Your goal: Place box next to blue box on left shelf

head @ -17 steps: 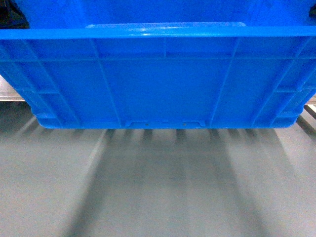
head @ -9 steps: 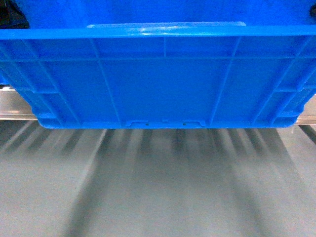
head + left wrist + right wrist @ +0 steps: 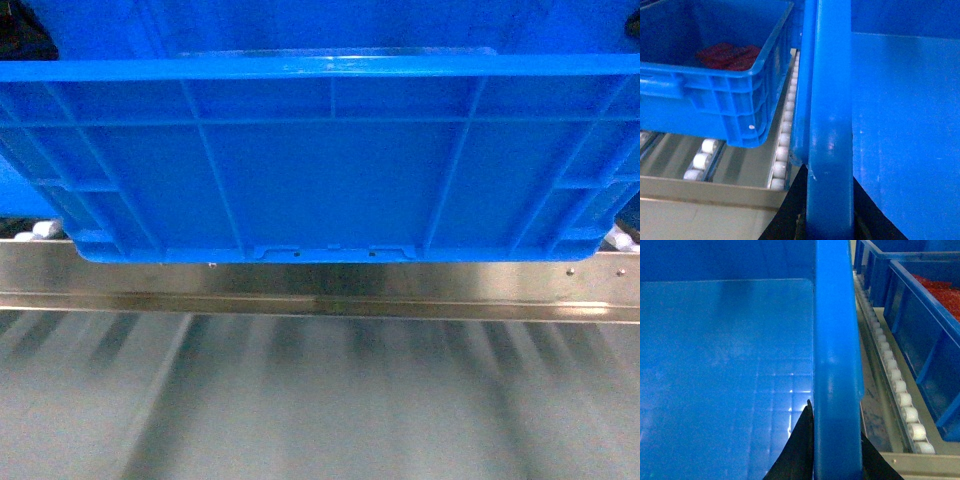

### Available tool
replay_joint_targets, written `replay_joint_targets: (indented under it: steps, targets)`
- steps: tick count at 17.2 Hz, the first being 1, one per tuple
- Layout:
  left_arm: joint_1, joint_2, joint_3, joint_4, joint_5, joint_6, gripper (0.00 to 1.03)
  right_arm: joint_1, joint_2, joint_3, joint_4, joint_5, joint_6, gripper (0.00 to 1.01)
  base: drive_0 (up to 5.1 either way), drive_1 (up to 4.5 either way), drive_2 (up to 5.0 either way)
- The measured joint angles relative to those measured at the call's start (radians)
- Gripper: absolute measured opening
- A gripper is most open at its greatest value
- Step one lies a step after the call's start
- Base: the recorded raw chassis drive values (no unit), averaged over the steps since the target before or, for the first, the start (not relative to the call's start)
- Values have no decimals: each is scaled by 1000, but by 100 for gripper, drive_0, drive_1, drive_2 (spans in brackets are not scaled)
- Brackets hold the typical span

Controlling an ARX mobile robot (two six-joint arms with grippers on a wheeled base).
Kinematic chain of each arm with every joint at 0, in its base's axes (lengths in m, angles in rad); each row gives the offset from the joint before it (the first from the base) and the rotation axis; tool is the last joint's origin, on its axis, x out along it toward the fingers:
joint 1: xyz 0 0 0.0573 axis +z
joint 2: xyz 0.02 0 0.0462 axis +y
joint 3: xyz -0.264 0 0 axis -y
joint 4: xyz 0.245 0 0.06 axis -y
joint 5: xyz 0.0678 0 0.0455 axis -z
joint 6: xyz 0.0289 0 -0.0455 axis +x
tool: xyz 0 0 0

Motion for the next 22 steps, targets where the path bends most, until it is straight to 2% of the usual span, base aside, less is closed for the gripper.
replay_joint_targets:
  steps: [11,22]
  targets:
    - [0,0,0,3,1,0,8,0,0,0,2,0,-1,8,186,277,-472]
    - [-2,3,0,5,0,0,8,0,1,0,2,0,0,8,9,9,9]
